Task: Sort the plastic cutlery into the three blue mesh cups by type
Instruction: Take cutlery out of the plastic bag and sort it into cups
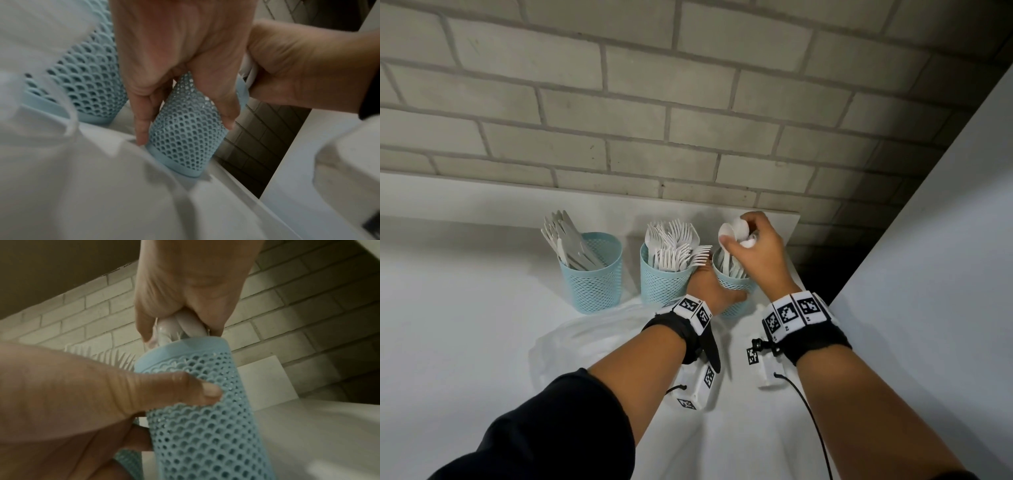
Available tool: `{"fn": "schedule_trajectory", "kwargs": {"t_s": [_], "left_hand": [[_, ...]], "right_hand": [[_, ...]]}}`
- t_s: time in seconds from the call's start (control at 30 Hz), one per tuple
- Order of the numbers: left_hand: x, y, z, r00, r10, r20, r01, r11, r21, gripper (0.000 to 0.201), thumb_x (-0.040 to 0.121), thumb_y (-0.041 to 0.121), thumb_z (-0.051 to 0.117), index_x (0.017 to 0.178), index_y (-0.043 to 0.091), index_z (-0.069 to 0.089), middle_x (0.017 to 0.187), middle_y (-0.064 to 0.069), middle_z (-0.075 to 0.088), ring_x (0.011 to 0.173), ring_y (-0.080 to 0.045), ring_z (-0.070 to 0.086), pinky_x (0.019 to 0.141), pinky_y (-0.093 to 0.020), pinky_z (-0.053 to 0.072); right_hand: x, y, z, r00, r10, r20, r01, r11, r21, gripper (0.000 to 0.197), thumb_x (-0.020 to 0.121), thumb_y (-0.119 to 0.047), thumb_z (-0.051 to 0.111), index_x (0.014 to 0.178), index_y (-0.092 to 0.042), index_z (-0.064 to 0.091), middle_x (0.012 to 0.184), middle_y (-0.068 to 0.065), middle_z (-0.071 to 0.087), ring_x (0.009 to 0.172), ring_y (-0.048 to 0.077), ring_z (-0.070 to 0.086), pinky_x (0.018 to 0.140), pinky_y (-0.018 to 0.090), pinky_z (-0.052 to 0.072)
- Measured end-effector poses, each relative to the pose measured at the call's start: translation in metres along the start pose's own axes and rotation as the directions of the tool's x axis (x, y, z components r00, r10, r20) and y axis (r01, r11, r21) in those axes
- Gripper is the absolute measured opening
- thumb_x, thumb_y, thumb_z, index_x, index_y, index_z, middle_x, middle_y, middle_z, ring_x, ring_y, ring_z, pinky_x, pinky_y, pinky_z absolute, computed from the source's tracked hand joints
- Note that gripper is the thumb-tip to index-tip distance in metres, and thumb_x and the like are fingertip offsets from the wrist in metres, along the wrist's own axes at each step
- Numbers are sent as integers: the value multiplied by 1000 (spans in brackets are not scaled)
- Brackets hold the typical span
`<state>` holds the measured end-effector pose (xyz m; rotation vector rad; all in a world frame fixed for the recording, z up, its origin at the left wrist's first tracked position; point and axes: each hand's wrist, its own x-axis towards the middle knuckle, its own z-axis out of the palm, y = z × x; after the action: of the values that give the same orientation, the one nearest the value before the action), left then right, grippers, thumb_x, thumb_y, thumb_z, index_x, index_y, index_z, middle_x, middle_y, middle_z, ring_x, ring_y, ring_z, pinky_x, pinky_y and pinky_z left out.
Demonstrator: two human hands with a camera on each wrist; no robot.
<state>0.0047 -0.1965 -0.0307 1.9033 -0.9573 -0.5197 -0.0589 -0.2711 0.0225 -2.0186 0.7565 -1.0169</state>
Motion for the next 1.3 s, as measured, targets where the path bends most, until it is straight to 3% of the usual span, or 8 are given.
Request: {"fn": "schedule_trajectory", "kwargs": {"t_s": [0.17,0.4,0.6,0.77,0.87,0.97,1.1,1.3], "left_hand": [[0,5,0,999,38,37,-41,996,84,78,72,23,77,135,10,34,131,-7,50,126,-24,46,108,-32,34],[-2,11,-1,1000,8,-5,-7,970,242,84,79,35,69,143,5,23,145,-13,32,138,-29,28,116,-37,21],[-3,7,-4,997,-44,57,41,998,56,73,73,22,78,133,6,40,132,-12,52,121,-26,50,101,-32,41],[-6,6,-6,998,65,26,-66,998,21,82,70,24,79,138,16,33,128,-2,51,122,-17,47,103,-24,33],[-4,4,-6,997,70,31,-70,998,-6,85,68,23,81,138,18,34,130,0,52,123,-16,48,105,-22,31],[-4,7,-5,998,44,40,-45,998,45,81,69,25,80,135,12,35,131,-6,52,124,-22,48,108,-32,35],[-2,4,-4,999,0,44,-4,994,108,88,68,31,81,137,11,30,133,-5,49,126,-22,46,104,-23,31],[-10,14,-10,999,-20,48,9,974,225,81,72,33,79,134,6,33,129,-9,52,120,-24,50,99,-27,36]], "right_hand": [[-8,9,-10,996,80,47,-84,993,85,101,66,-26,83,144,-35,18,145,1,28,127,12,35,94,17,34],[2,10,-6,937,135,321,-101,988,-121,119,59,-33,87,146,-42,6,136,2,47,120,17,51,102,37,44],[4,12,-4,971,100,219,-67,986,-151,53,65,-21,82,110,-28,54,102,-5,61,93,16,59,77,26,50],[5,15,-4,996,91,9,-91,978,185,37,74,-5,71,100,-23,53,92,-7,60,81,9,61,63,14,49],[7,15,-5,995,80,-64,-61,962,267,41,76,2,67,104,-23,51,98,-5,56,85,7,57,71,15,48],[11,15,-8,997,75,-10,-72,987,145,49,76,-14,74,116,-31,51,122,-1,50,102,9,51,87,23,45],[6,10,-1,993,-68,97,83,984,-159,49,80,-33,71,126,-29,55,132,-5,47,112,9,48,91,24,42],[1,5,10,989,-110,-98,64,920,-386,19,84,-19,58,96,-9,68,105,9,64,95,26,59,76,27,45]]}}
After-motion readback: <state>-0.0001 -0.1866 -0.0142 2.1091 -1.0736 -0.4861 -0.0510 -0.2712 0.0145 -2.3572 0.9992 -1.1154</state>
